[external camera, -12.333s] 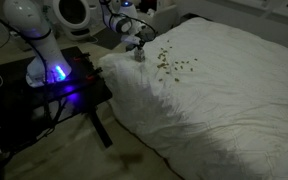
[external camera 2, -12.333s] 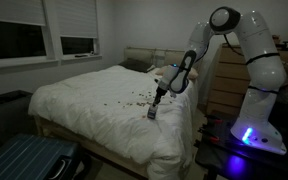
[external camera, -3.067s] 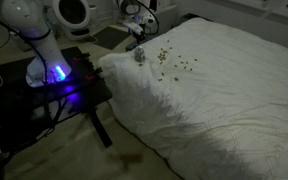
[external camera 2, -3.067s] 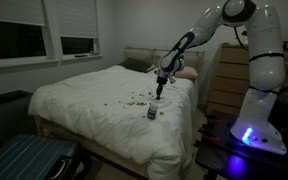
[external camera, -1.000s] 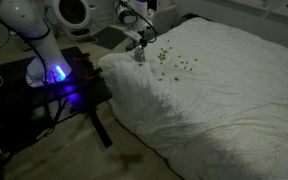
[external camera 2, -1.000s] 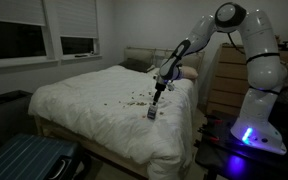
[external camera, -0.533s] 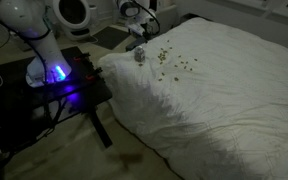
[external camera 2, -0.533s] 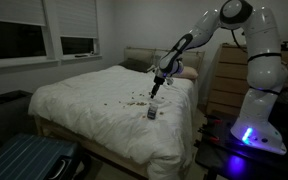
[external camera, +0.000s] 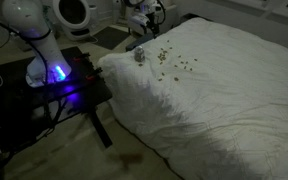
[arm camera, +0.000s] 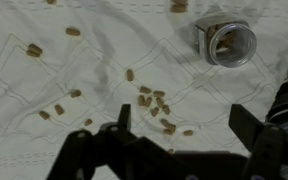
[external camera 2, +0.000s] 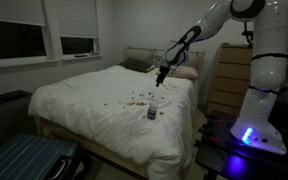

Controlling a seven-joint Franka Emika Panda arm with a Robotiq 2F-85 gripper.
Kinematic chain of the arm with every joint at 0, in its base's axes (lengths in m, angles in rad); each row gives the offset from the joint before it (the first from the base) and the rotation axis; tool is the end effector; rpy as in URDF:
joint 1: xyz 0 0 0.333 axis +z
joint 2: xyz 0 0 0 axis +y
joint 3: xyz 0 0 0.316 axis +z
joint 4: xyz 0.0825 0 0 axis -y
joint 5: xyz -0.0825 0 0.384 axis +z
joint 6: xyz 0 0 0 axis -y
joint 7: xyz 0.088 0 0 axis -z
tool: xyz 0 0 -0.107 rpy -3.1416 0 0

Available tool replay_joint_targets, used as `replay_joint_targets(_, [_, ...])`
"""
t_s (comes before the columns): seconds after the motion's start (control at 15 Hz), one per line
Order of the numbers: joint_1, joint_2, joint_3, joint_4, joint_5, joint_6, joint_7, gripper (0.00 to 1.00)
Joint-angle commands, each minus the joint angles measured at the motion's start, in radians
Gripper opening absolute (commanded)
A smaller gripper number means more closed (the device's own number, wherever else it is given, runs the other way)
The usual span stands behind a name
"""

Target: Put some of the objects from the bed into the bottle

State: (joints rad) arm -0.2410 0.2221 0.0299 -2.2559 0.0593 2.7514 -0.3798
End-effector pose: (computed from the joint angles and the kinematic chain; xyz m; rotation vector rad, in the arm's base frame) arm 0.5521 -0.1209 0.2921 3.0632 0.1768 0.4199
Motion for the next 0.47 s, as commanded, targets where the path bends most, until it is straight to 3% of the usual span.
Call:
replay_joint_targets(0.0, [0.025, -0.015, -0.03, -0.006, 0.001, -0.006, 0.008, 1.0])
replay_joint_targets(0.4, [0.035, -0.028, -0.034, -0.02, -0.002, -0.01, 0.013, 1.0])
